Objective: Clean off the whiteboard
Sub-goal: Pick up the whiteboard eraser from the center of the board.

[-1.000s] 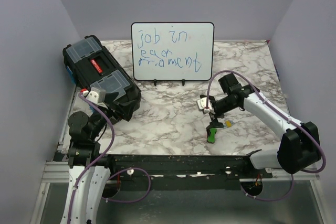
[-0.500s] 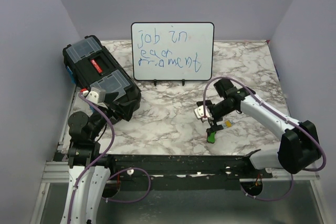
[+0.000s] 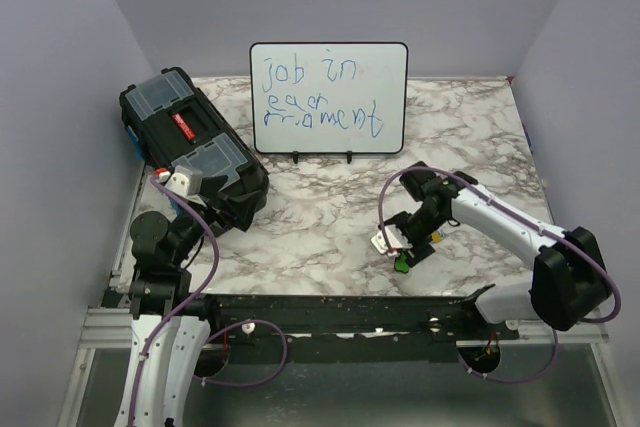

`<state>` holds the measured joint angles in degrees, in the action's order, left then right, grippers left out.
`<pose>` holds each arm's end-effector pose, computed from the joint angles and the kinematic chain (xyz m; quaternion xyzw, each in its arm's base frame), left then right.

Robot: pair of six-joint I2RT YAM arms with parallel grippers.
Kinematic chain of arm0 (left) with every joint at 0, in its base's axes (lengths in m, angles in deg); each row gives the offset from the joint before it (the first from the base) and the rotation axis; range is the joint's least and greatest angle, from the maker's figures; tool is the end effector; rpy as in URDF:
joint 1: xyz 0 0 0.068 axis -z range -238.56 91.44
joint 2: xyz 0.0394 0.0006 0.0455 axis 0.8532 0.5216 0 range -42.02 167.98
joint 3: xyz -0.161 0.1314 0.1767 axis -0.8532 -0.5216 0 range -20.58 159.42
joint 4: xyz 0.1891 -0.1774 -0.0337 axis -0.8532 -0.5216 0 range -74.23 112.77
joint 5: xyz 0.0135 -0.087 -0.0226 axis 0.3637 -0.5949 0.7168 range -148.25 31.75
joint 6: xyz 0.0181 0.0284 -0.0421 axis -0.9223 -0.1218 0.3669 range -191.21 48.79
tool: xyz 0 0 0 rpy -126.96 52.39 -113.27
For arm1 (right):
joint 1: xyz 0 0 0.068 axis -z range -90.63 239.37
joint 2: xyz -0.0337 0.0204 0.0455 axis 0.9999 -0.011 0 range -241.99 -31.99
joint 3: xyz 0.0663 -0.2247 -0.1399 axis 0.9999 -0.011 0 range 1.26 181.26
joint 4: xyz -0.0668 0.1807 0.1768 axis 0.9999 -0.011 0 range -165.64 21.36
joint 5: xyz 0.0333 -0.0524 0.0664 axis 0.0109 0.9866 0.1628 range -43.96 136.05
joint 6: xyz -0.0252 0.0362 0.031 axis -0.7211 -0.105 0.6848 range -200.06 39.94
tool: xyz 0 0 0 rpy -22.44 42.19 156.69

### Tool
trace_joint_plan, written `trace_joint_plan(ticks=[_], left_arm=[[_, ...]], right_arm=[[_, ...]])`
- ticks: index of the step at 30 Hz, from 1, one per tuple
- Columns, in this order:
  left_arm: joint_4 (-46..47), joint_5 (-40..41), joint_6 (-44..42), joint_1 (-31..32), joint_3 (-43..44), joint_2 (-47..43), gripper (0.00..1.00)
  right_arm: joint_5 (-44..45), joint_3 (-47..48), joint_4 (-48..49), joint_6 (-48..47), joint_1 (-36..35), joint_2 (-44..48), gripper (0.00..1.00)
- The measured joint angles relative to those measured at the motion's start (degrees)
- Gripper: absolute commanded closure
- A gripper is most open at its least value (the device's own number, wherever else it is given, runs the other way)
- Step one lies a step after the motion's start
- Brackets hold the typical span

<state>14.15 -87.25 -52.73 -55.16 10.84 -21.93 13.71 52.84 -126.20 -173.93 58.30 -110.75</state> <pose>0.1044 -0.0235 0.3161 0.0918 0.6862 -0.3026 0.6551 0.1816 0.1317 0.2103 -0.8567 0.4322 0.2145 0.1825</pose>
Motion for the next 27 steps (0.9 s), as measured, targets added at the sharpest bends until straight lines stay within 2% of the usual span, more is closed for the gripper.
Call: trace_joint_plan(ticks=[7, 18, 27], left_arm=[[0.20, -0.28, 0.04, 0.00, -0.04, 0.13, 0.01], [0.39, -0.35, 0.17, 0.00, -0.04, 0.13, 0.01], [0.44, -0.46, 0.20, 0.00, -0.04, 0.13, 0.01]], right_arm=[[2.93, -3.58, -5.25, -4.72, 0.00, 3.30, 0.33], [4.48, -5.90, 0.57, -5.70, 0.00, -0.94, 0.35], [5.11, -6.49, 3.67, -6.27, 0.00, -3.10, 0.40]])
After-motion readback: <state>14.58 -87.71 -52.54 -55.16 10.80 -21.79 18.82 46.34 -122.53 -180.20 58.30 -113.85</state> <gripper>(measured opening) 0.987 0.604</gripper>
